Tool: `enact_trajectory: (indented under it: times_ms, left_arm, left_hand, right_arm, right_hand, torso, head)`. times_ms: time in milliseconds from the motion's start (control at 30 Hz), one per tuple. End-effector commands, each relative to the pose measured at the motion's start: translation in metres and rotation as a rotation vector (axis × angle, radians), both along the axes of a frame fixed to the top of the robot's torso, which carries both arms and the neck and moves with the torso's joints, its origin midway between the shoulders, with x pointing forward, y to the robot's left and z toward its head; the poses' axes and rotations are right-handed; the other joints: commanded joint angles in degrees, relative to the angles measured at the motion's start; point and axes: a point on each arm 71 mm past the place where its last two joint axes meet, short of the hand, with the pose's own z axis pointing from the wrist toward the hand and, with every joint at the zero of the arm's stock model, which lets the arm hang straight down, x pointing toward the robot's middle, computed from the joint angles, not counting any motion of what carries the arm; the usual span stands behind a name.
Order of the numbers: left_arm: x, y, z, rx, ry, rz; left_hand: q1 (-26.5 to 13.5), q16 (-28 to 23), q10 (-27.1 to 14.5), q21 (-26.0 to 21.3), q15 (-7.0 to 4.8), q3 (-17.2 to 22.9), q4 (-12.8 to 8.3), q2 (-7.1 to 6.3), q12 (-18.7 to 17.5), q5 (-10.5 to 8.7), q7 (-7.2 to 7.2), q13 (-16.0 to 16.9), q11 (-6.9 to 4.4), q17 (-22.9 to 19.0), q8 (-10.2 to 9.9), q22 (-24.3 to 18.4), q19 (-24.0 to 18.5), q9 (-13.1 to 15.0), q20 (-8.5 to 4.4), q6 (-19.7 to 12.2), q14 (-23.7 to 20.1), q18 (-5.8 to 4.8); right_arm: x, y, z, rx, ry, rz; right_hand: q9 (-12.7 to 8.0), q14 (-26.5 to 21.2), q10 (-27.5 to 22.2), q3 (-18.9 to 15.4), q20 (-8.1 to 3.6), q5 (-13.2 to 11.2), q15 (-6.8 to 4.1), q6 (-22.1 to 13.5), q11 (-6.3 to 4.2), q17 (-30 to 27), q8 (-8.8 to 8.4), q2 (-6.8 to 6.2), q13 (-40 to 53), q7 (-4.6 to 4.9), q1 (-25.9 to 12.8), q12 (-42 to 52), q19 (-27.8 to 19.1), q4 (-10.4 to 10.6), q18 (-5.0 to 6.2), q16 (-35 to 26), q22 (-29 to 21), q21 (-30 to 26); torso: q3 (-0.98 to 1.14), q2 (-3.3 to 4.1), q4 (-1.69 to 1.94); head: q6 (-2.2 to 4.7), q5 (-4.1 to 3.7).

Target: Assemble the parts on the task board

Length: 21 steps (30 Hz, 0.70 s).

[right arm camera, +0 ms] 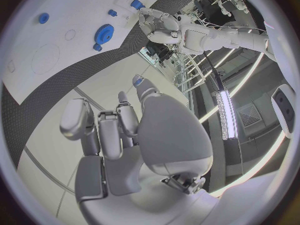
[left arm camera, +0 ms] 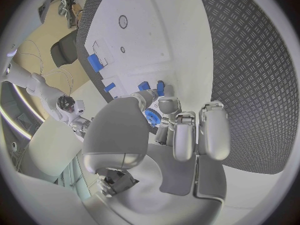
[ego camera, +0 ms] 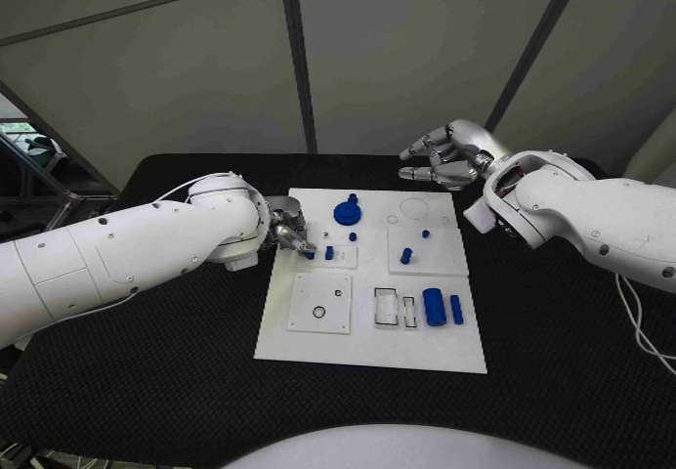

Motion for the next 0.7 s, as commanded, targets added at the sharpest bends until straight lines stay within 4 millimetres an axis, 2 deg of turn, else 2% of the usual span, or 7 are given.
enact_trajectory:
  times_ms: [33, 433, 533, 600, 700]
  left_arm:
    - [-0.002, -0.0014, -0.003, 0.025, 0.022, -0.022]
    - [-0.0001, -0.0034, -0.0033, 0.021, 0.017, -0.018]
    - [0.0005, -0.0035, -0.0035, 0.015, 0.02, -0.014]
    - [0.0009, -0.0033, -0.0038, 0.014, 0.023, -0.013]
    - [0.0015, -0.0029, -0.0041, 0.013, 0.025, -0.01]
  left_hand:
    - [-0.36, 0.13, 0.36, 0.38, -0.3, 7.58, -7.16, 0.26, -0.31, 0.29, -0.33, 0.04, 0.01, 14.83, 0.27, 5.34, 2.26, 0.0, -0.47, 0.06, 5.96, -4.82]
    - [-0.76, 0.13, 0.55, 0.27, -0.28, 7.63, -7.09, 0.21, -0.16, 0.41, -0.35, 0.23, 0.02, 14.83, 0.4, 5.26, 2.22, 0.08, -0.46, 0.15, 5.96, -4.8]
    - [-2.17, 0.12, 0.88, 0.43, -0.28, 6.8, -6.7, -0.41, 0.03, 0.28, -0.63, 0.41, -0.07, 14.82, 0.65, 5.47, 2.29, 0.22, -0.45, 0.38, 5.96, -4.84]
    - [-4.4, 0.12, 1.13, 0.56, -0.38, 4.45, -5.49, -1.05, 0.24, -0.76, -0.97, 0.54, -0.29, 14.82, 0.85, 5.65, 2.34, 0.23, -0.46, 1.0, 5.96, -4.89]
    - [-5.73, 0.13, 1.16, 0.66, -0.59, 2.07, -4.54, -0.96, 0.39, -2.97, -1.19, 0.69, -0.51, 14.83, 0.69, 5.81, 2.39, -0.01, -0.62, 1.47, 5.96, -4.91]
  right_arm:
    - [-0.0004, 0.0015, 0.0011, -0.001, -0.004, 0.012]
    - [-0.0005, 0.0015, 0.0012, -0.001, -0.004, 0.012]
    - [-0.0004, 0.0014, 0.0012, -0.001, -0.004, 0.011]
    - [-0.0005, 0.0013, 0.0012, -0.001, -0.004, 0.011]
    - [-0.0005, 0.0013, 0.0012, -0.001, -0.004, 0.011]
  right_hand:
    - [-0.09, 3.49, -0.08, 0.17, -0.23, 0.22, -0.36, -0.09, -0.15, 4.39, 0.35, 0.42, -0.02, -0.07, -0.19, -0.21, 0.01, 0.22, 0.66, -0.23, 0.02, -0.34]
    - [-0.09, 3.49, -0.08, 0.17, -0.23, 0.22, -0.36, -0.09, -0.15, 4.39, 0.35, 0.42, -0.02, -0.07, -0.19, -0.21, 0.01, 0.22, 0.66, -0.23, 0.02, -0.34]
    - [-0.09, 3.49, -0.08, 0.17, -0.23, 0.22, -0.36, -0.09, -0.15, 4.39, 0.35, 0.42, -0.02, -0.07, -0.19, -0.21, 0.01, 0.22, 0.66, -0.23, 0.02, -0.34]
    - [-0.09, 3.49, -0.08, 0.17, -0.23, 0.22, -0.36, -0.09, -0.15, 4.39, 0.35, 0.42, -0.02, -0.07, -0.19, -0.21, 0.01, 0.22, 0.66, -0.23, 0.02, -0.34]
    - [-0.11, 3.49, -0.11, 0.19, -0.24, 0.3, -0.37, -0.1, -0.16, 4.3, 0.45, 0.46, -0.13, -0.08, -0.3, -0.29, -0.01, 0.32, 0.68, -0.32, -0.1, -0.44]
  torso:
    - [0.01, 0.05, 0.0]
    - [0.04, 0.05, 0.0]
    - [0.04, 0.01, 0.02]
    - [0.02, 0.0, 0.01]
    - [0.04, 0.02, 0.01]
  head:
    - [-0.02, 0.01]
    - [-0.11, -0.03]
    - [-0.25, -0.09]
    - [-0.25, -0.06]
    - [-0.29, -0.05]
